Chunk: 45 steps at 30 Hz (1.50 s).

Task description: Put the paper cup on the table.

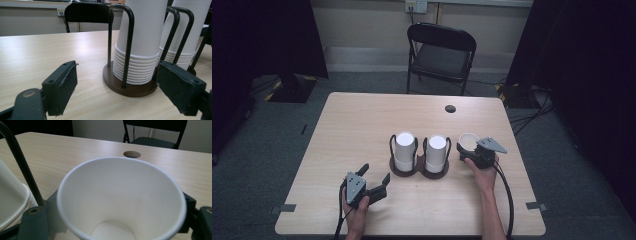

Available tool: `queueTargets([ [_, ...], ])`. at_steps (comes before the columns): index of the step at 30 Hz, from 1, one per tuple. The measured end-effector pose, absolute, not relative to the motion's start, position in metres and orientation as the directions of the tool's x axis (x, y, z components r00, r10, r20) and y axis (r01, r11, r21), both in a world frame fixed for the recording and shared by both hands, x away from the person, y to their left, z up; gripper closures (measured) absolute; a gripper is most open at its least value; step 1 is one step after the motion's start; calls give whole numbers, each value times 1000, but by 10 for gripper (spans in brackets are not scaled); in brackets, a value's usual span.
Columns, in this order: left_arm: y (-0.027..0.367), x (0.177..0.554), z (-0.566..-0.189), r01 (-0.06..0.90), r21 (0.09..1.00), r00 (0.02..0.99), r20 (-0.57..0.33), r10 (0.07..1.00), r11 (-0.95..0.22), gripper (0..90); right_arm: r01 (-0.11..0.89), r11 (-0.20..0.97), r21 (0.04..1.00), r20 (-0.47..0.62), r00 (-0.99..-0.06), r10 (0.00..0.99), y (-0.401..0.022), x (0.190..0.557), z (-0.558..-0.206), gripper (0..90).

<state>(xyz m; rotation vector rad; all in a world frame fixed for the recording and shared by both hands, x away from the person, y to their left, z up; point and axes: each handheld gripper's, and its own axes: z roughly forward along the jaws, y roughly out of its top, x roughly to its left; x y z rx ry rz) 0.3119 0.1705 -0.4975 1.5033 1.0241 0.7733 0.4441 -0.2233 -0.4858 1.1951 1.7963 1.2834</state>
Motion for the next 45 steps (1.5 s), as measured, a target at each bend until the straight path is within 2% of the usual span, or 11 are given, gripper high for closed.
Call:
queueTargets([
  [4,171,312,-498,187,982,414,-62,908,-19,169,360,114,926,41,-396,918,-224,445,-489,200],
  [7,171,312,-498,185,982,416,-58,907,-22,169,376,94,922,64,-386,920,-225,444,-490,148],
  [18,171,313,-497,206,979,401,-73,913,-12,169,418,67,906,102,-369,924,-232,434,-488,139],
  [24,171,314,-497,216,976,388,-85,918,-1,171,418,42,907,122,-356,927,-234,424,-491,139],
  [29,170,315,-497,221,975,388,-82,918,-6,182,418,59,907,93,-333,938,-232,415,-484,140],
  [32,170,314,-497,217,976,376,-75,924,-9,182,436,50,899,91,-296,951,-232,411,-484,139],
  [45,167,312,-497,209,978,345,-59,937,-15,181,382,-5,924,115,-266,957,-233,372,-490,139],
])
